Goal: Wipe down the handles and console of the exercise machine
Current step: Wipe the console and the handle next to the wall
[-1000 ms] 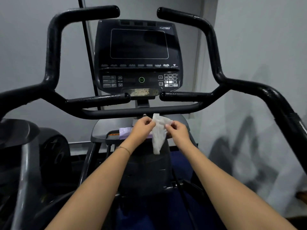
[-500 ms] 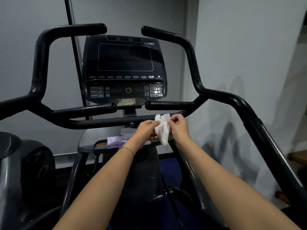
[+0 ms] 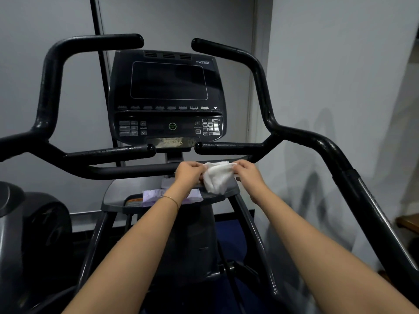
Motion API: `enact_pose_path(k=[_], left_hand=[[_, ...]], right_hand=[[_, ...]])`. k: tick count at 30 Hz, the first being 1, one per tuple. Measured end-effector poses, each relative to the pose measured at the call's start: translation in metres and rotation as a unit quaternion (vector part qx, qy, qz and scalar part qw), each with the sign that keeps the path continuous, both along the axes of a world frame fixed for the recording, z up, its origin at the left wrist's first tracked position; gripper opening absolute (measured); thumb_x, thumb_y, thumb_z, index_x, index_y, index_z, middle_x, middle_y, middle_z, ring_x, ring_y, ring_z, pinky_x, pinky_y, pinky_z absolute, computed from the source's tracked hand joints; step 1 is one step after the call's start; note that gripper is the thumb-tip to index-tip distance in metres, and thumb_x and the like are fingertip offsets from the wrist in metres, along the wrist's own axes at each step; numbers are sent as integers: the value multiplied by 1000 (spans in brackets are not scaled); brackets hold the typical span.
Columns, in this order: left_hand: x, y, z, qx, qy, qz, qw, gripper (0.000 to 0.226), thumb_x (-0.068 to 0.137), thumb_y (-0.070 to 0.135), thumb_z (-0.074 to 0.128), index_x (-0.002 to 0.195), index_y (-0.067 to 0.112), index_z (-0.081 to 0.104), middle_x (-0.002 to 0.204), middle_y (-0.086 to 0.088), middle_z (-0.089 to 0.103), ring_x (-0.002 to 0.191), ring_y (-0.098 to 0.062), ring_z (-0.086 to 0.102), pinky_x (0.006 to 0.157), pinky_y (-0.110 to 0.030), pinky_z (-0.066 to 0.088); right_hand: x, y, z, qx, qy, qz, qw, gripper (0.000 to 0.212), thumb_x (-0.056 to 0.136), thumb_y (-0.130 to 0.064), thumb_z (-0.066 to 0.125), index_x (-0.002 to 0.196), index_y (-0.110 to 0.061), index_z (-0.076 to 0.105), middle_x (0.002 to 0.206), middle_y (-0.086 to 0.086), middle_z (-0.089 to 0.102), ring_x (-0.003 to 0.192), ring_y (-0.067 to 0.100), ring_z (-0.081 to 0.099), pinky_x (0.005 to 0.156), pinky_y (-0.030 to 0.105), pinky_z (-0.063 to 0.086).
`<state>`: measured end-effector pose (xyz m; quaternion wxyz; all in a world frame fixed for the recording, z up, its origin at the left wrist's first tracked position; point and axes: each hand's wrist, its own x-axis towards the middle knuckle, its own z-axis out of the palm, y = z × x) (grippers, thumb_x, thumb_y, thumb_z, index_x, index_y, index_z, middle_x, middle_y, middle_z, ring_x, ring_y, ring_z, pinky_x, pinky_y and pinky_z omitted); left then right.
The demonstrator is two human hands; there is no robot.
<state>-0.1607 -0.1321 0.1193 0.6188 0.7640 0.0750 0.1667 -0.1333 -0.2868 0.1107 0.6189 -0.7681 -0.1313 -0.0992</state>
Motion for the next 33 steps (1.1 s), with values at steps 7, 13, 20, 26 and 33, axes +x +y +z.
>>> enact_pose_path(k=[7,13,20,26,33], left_hand=[[-1,-17,14,-194,-5,-130,972,27,95,0,46,117,7,60,85,-6,64,68,-13,58,51,-16,52],[-3,-4,19,77,-37,-59,995,20,89,6,61,106,-1,68,72,0,63,55,-2,58,50,-9,47],[8,25,29,450,-156,91,874,39,97,12,43,136,12,50,136,-5,53,123,-22,50,102,-31,42],[32,24,33,449,-156,86,875,38,94,16,52,132,12,55,131,-7,59,121,-22,54,101,-31,42],[49,36,23,454,-222,85,859,32,89,14,61,121,11,65,122,-4,66,116,-18,60,101,-29,44]], right_hand=[[-16,5,7,258,152,145,943,27,89,-15,59,113,-3,57,85,9,65,66,17,65,55,29,55],[-4,-4,7,246,167,64,953,19,87,-3,58,106,-5,55,85,8,63,76,21,62,63,33,54],[12,-5,31,150,-7,-98,984,20,90,-3,50,106,-7,62,82,1,59,83,20,59,73,24,52],[24,39,50,-145,-220,-78,961,39,95,-7,40,132,-12,49,132,8,55,117,20,52,99,26,39],[52,39,19,-348,-284,-86,889,55,93,2,34,143,-19,35,150,1,35,141,15,25,117,23,8]])
